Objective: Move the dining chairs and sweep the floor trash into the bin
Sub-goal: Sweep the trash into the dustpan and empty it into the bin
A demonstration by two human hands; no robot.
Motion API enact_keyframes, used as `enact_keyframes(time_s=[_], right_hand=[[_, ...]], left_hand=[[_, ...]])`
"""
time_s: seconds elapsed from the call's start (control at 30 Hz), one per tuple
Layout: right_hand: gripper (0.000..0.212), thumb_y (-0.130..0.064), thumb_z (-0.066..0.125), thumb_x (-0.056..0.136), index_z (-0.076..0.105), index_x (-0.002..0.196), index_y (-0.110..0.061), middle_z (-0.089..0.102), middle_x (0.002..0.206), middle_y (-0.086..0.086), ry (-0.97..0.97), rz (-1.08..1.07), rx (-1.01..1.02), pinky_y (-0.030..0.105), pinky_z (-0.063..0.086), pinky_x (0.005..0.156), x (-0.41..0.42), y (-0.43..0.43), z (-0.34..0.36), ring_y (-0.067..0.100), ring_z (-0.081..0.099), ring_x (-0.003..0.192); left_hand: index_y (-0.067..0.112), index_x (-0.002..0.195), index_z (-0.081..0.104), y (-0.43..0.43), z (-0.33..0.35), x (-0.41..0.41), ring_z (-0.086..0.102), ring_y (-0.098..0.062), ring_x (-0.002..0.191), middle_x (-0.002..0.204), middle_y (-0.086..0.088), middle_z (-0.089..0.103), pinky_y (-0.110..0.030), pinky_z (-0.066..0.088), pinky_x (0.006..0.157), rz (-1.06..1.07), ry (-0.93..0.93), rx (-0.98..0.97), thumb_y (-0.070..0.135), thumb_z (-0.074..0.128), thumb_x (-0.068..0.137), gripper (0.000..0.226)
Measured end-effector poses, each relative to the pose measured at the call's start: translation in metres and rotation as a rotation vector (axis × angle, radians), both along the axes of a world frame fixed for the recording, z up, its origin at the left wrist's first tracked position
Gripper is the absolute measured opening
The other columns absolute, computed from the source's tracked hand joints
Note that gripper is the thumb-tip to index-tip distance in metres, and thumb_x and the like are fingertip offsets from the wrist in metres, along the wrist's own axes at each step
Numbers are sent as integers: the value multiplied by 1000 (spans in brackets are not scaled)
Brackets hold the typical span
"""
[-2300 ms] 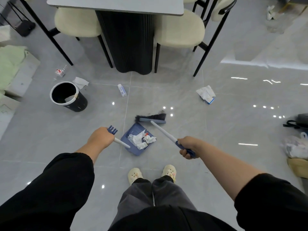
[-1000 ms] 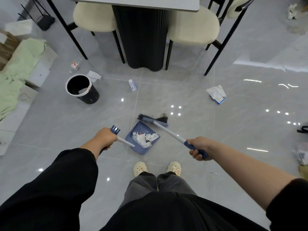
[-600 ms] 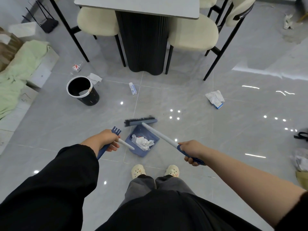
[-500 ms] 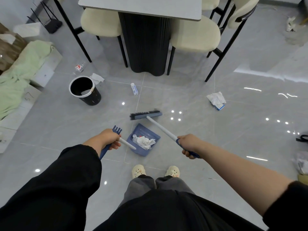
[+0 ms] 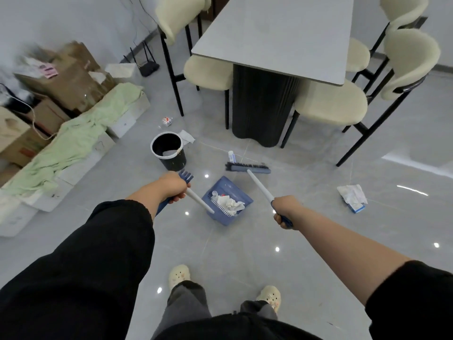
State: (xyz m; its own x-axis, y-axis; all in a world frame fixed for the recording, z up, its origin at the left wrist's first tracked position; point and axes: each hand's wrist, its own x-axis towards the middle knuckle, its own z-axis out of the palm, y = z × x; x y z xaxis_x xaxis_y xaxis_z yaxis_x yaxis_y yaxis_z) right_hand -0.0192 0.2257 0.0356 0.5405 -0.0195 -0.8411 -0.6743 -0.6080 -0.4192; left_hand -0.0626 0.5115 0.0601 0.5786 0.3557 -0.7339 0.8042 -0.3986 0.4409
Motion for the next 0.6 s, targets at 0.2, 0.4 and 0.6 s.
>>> enact_keyframes(time_s=[0.2,0.4,0.6], right_hand=[[19,-7,36,92,47,77,-7,41,62,9,-31,-138,21,10,28,36,17,100,20,14,34,43],[12,-13,43,94,48,85,-8,41,63,6,-95,-206,100,11,28,37,28,205,49,11,35,46],[27,-16,47,92,51,117,-5,45,66,7,-125,-233,109,12,30,36,30,277,60,11,38,46]], left_hand=[[12,88,53,90,42,18,32,-16,46,59,-8,44,-22,27,47,-39,-136,40,3,36,94,20],[4,97,59,194,77,27,41,-21,49,64,-13,50,-24,33,45,-221,-188,225,-4,48,88,17],[-7,119,58,277,102,33,57,-26,66,91,-20,58,-29,43,47,-345,-200,473,-1,51,88,32]])
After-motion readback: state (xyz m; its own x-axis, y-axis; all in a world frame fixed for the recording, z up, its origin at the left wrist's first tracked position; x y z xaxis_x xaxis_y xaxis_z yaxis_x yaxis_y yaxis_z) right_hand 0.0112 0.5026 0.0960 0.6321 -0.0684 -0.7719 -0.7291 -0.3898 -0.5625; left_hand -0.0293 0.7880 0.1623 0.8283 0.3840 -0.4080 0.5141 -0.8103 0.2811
